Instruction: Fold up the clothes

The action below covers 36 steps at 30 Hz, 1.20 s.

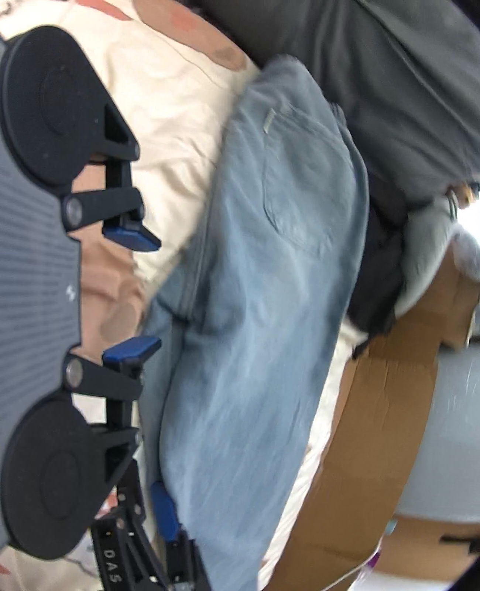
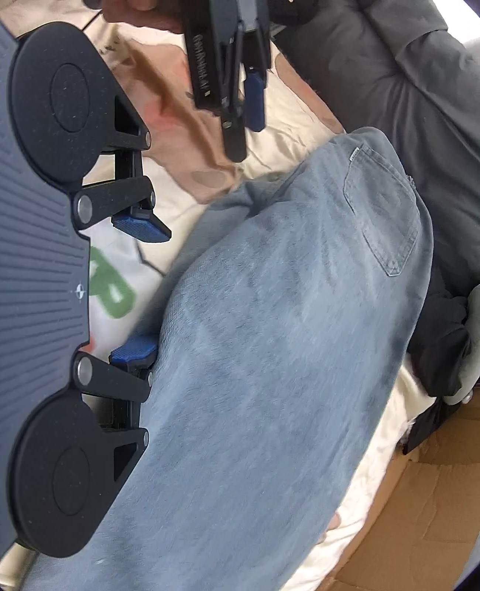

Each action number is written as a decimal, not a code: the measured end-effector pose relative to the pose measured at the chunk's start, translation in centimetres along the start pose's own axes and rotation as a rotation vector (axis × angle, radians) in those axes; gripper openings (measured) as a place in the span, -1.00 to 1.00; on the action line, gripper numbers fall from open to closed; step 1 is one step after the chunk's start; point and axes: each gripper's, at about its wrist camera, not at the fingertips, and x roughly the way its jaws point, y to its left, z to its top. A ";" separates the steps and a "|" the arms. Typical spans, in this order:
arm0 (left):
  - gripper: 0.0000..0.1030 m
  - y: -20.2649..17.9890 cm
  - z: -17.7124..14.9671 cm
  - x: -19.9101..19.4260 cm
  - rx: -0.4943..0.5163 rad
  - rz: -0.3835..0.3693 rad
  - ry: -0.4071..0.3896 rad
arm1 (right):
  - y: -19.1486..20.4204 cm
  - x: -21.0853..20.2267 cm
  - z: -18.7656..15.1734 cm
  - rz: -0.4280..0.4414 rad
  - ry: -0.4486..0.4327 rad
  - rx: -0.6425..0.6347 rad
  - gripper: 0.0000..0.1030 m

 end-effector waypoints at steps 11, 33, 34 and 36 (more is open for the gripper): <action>-0.09 -1.5 0.2 2.3 0.090 0.002 -0.045 | 0.4 -0.2 1.9 -0.012 -0.086 0.031 0.19; -0.07 -0.5 0.4 4.2 0.082 0.041 -0.068 | 0.5 -0.6 0.1 -0.034 -0.063 0.096 0.19; -0.19 -0.4 0.3 3.8 0.084 0.034 -0.071 | 0.6 -0.5 0.0 -0.032 -0.060 0.099 0.19; -0.51 0.0 0.0 2.8 0.071 0.018 -0.076 | 0.8 -0.5 -0.1 -0.025 -0.056 0.098 0.19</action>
